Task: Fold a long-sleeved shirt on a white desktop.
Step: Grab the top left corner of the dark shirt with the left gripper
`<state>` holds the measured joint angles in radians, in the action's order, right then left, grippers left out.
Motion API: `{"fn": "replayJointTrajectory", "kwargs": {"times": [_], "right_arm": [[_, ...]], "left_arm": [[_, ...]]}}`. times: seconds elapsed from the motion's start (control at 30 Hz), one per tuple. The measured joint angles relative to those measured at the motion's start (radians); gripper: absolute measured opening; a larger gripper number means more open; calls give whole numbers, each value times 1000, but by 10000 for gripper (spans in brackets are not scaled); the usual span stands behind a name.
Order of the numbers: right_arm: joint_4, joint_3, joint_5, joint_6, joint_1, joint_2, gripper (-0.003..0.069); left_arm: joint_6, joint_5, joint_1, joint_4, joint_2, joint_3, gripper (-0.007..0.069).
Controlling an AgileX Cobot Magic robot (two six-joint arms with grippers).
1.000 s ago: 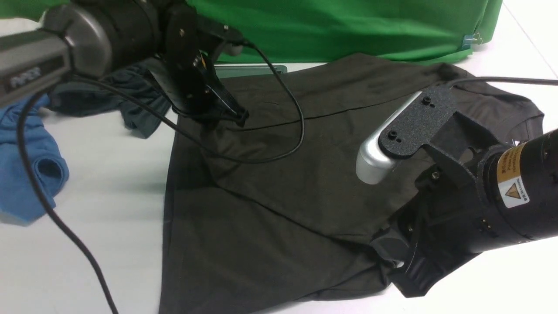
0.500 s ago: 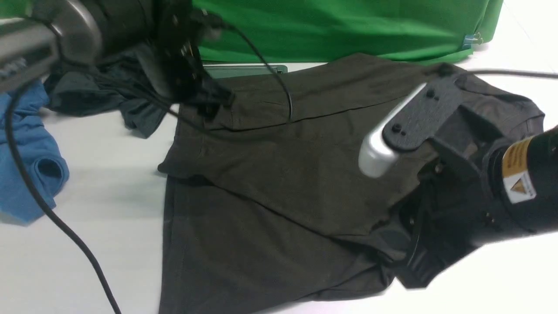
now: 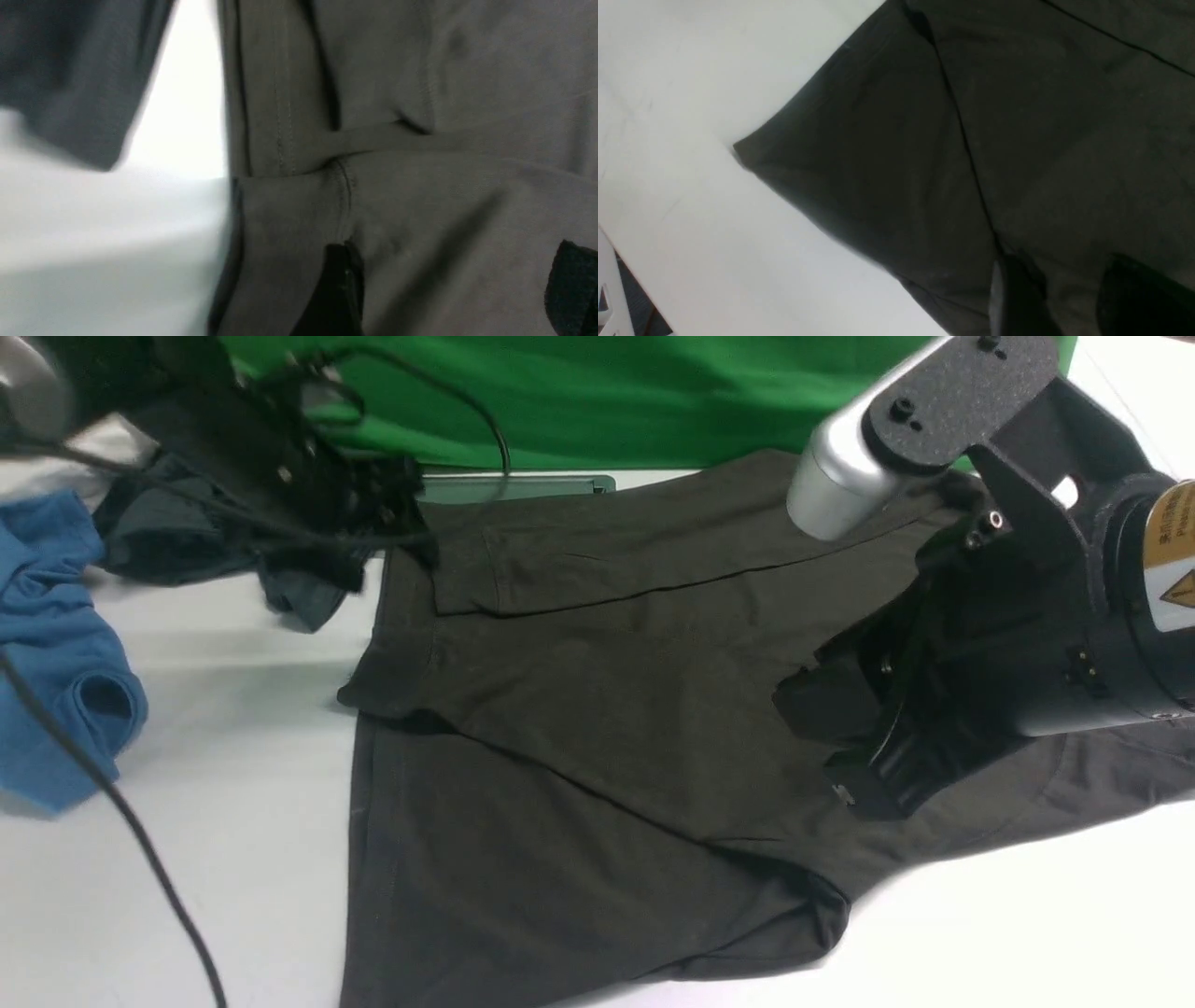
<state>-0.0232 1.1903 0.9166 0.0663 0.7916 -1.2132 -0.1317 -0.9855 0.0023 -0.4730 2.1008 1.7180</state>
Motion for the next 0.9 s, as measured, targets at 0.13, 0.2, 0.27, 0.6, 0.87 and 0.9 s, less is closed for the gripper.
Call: {"fn": "replayJointTrajectory", "kwargs": {"times": [0.13,0.2,0.27,0.6,0.87,0.9], "right_arm": [[-2,0,-2,22,0,0,275],[-2,0,-2,27,0,0,275],[-2,0,-2,36,0,0,275],[-2,0,0,46,0,0,275],[-2,0,0,47,0,0,275],[-2,0,0,47,0,0,275]], "left_arm": [[-44,24,-1,-95,104,33,561],[-50,25,-1,-119,143,65,561],[-53,27,-1,-137,171,91,561],[-54,87,-1,-154,211,159,561],[-46,88,-1,-158,236,161,557],[-46,86,-1,-158,236,161,556]]}}
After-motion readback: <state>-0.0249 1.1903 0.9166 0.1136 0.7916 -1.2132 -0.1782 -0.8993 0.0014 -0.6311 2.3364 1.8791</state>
